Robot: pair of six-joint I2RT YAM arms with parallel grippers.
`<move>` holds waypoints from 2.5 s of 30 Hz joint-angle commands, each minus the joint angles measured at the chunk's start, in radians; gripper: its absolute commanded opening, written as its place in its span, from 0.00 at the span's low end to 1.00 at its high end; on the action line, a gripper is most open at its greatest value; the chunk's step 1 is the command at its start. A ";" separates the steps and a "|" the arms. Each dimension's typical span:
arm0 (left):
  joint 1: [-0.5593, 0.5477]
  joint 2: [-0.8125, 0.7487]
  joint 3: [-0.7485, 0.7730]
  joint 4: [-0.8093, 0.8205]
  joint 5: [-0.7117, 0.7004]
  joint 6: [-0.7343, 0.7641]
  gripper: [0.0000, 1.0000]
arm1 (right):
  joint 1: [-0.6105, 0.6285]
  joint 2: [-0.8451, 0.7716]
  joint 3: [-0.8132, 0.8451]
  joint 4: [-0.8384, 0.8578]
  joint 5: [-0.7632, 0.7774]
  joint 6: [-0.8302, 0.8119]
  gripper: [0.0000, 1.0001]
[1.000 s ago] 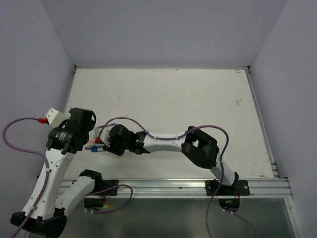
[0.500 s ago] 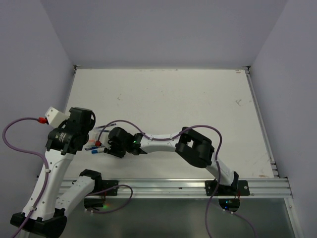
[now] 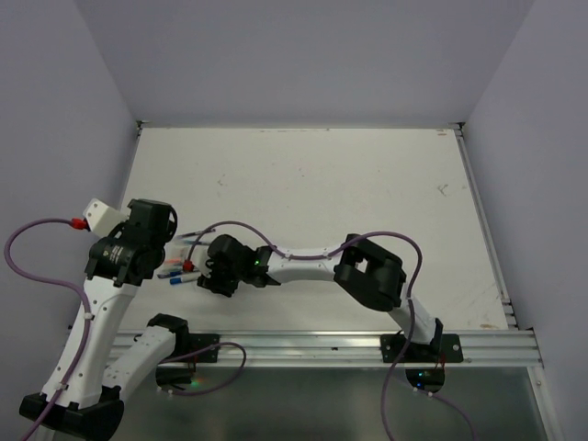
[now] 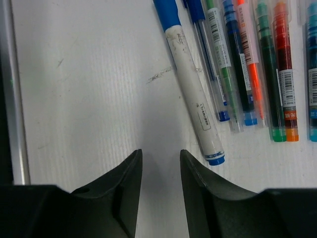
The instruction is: Open the pen caps
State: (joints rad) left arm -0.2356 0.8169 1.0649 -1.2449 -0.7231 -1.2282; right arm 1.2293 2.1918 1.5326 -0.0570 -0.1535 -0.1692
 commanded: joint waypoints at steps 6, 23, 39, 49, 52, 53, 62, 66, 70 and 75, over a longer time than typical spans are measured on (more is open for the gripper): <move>0.007 0.065 0.062 -0.053 -0.113 -0.085 1.00 | -0.042 -0.101 0.040 0.031 -0.130 0.074 0.46; 0.007 0.113 0.142 -0.021 -0.119 -0.044 1.00 | -0.099 0.031 0.161 -0.053 -0.261 0.088 0.59; 0.007 0.102 0.122 -0.008 -0.095 -0.042 1.00 | -0.122 0.098 0.207 -0.090 -0.345 0.161 0.63; 0.007 0.102 0.104 0.009 -0.087 -0.033 1.00 | -0.131 0.025 0.135 -0.007 -0.403 0.234 0.65; 0.007 0.102 0.096 0.015 -0.085 -0.028 1.00 | -0.133 0.008 0.126 -0.001 -0.394 0.234 0.65; 0.007 0.103 0.095 0.018 -0.084 -0.028 1.00 | -0.134 0.009 0.138 -0.012 -0.394 0.232 0.65; 0.007 0.099 0.095 0.022 -0.088 -0.017 1.00 | -0.136 0.016 0.161 -0.014 -0.382 0.227 0.65; 0.007 0.100 0.092 0.028 -0.085 -0.016 1.00 | -0.137 0.017 0.178 -0.020 -0.377 0.224 0.65; 0.005 0.102 0.087 0.032 -0.084 -0.013 1.00 | -0.143 0.025 0.199 -0.032 -0.368 0.218 0.65; 0.007 0.102 0.084 0.038 -0.087 -0.008 1.00 | -0.148 0.032 0.218 -0.040 -0.360 0.217 0.65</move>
State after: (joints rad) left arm -0.2356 0.9257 1.1599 -1.2396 -0.7700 -1.2358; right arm 1.0931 2.2749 1.7050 -0.1047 -0.5163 0.0498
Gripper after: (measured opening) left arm 0.997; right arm 0.648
